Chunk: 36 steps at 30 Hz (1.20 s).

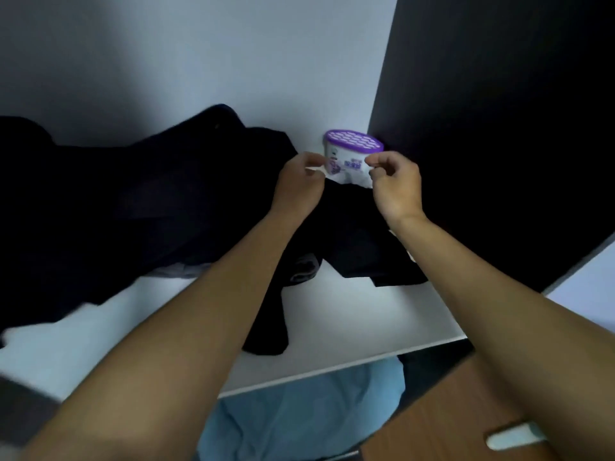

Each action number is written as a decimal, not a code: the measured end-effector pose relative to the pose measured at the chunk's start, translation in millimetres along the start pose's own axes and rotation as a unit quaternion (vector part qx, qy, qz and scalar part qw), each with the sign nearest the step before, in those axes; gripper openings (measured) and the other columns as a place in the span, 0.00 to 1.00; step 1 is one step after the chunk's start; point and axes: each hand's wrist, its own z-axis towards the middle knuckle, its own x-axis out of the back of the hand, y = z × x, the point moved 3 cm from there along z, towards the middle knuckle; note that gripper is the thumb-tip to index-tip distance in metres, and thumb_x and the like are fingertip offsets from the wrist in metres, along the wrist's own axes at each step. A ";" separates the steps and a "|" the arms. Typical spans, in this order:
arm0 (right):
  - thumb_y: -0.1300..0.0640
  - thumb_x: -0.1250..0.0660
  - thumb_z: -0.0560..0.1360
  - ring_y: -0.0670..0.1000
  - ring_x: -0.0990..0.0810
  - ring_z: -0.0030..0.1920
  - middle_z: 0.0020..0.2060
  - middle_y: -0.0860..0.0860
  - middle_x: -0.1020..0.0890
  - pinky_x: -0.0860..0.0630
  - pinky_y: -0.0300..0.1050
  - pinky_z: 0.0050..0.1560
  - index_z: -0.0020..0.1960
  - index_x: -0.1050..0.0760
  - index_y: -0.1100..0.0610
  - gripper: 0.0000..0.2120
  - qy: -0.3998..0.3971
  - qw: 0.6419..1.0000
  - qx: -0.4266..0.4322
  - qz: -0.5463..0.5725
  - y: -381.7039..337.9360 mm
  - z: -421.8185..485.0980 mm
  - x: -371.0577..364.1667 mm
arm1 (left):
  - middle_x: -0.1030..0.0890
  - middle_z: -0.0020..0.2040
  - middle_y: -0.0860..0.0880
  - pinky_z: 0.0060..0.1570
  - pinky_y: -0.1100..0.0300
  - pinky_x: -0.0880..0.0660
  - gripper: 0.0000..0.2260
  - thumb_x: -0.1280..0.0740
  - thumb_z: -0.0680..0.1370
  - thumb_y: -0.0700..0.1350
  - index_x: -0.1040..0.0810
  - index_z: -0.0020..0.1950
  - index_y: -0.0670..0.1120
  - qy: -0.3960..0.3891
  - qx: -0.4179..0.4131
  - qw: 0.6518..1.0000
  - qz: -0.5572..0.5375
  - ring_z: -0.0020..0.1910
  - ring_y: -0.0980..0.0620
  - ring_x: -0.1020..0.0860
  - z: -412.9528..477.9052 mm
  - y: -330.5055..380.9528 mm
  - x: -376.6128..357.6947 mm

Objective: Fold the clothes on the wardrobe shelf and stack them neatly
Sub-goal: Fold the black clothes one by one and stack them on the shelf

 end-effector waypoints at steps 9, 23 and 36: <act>0.70 0.39 0.74 0.47 0.21 0.47 0.46 0.51 0.18 0.27 0.34 0.52 0.50 0.19 0.57 0.14 -0.240 0.965 0.081 0.069 -40.5 -95.0 -35.4 | 0.20 0.58 0.49 0.57 0.52 0.25 0.12 0.37 0.76 0.43 0.20 0.58 0.50 0.119 -0.016 0.905 0.409 0.57 0.46 0.22 -138.2 34.3 124.4; 0.60 0.34 0.76 0.54 0.23 0.63 0.63 0.54 0.21 0.27 0.46 0.65 0.63 0.21 0.57 0.16 -0.442 0.873 0.145 -0.146 -42.3 -194.6 -72.6 | 0.16 0.46 0.42 0.39 0.54 0.36 0.10 0.38 0.78 0.48 0.20 0.48 0.45 -0.022 -0.025 0.647 0.762 0.46 0.40 0.18 -232.5 19.8 187.7; 0.63 0.38 0.77 0.54 0.18 0.50 0.49 0.55 0.16 0.21 0.48 0.52 0.53 0.19 0.63 0.11 -0.389 0.878 0.220 -0.172 -104.3 -203.8 -94.4 | 0.16 0.44 0.47 0.38 0.56 0.35 0.11 0.39 0.78 0.50 0.19 0.46 0.48 -0.054 0.003 0.621 0.782 0.43 0.44 0.18 -239.5 -12.7 289.2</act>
